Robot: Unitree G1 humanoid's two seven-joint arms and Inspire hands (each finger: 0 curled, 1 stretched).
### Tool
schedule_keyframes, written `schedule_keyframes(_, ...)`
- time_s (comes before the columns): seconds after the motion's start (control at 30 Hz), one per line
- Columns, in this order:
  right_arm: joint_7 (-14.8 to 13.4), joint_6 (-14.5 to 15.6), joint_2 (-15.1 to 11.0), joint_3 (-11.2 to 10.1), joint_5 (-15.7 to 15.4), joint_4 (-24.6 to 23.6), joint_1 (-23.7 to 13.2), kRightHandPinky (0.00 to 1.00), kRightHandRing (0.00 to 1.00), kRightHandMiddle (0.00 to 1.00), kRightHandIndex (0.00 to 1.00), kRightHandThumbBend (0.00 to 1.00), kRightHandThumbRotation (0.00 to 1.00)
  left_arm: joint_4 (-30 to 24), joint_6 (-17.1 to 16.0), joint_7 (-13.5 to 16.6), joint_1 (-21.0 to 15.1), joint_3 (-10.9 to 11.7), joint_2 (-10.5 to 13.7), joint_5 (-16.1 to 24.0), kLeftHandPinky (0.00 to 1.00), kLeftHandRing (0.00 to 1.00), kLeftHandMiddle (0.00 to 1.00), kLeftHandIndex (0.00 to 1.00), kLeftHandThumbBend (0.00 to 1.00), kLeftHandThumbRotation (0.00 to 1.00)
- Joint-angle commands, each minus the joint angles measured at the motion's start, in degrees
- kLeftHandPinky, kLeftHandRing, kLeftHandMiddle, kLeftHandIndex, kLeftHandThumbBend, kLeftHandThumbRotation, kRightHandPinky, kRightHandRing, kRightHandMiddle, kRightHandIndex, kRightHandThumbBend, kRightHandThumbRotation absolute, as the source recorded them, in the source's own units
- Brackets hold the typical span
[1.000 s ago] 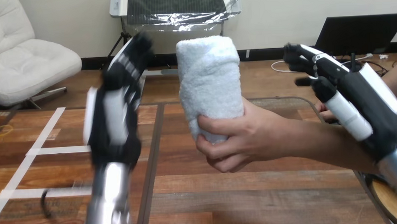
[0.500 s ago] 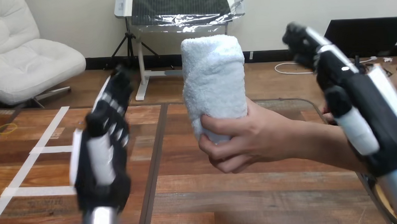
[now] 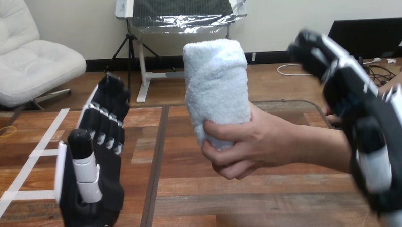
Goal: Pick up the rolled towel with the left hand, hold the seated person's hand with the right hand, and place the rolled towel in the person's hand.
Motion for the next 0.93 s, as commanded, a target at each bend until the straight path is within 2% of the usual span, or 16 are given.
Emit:
schedule_keyframes(0.0, 0.16, -3.72, 1.99, 2.46, 1.94, -2.30, 2.50, 0.96, 0.92, 0.89, 0.92, 0.86, 1.00, -4.56, -0.66, -2.21, 1.46, -1.81, 0.34, -1.09, 0.80, 0.88, 0.87, 0.83, 0.82, 0.85)
schedule_keyframes(0.13, 0.16, -5.51, 3.03, 4.35, 2.83, -2.61, 5.19, 0.97, 0.93, 0.90, 0.93, 0.85, 1.00, -5.23, -0.57, -3.22, 2.37, -1.75, 0.34, -2.01, 0.76, 0.87, 0.87, 0.83, 0.82, 0.83)
schedule_keyframes(0.33, -0.63, -7.52, 4.81, 7.45, 2.30, -3.71, 9.87, 0.98, 0.95, 0.92, 0.94, 0.88, 1.00, -6.65, 0.05, -3.90, 3.43, -1.77, -0.06, -3.17, 0.74, 0.85, 0.86, 0.82, 0.83, 0.81)
schedule_keyframes(0.47, -0.72, -10.28, 6.38, 10.20, 2.70, -2.82, 12.46, 0.98, 0.96, 0.94, 0.95, 0.89, 1.00, -7.82, 0.71, -3.95, 3.93, -2.05, -0.10, -3.66, 0.74, 0.85, 0.86, 0.82, 0.83, 0.80)
schedule_keyframes(0.77, -0.63, -14.71, 7.99, 15.50, 3.48, -0.06, 16.40, 1.00, 0.99, 0.97, 0.99, 0.88, 1.00, -9.00, 1.23, -5.05, 4.18, -2.10, 0.24, -4.41, 0.76, 0.85, 0.86, 0.82, 0.81, 0.79)
schedule_keyframes(0.9, -0.95, -15.96, 8.10, 16.91, 3.36, 1.01, 16.96, 1.00, 1.00, 0.98, 1.00, 0.87, 1.00, -9.12, 1.20, -5.41, 4.09, -2.06, 0.25, -4.47, 0.76, 0.85, 0.86, 0.83, 0.80, 0.79)
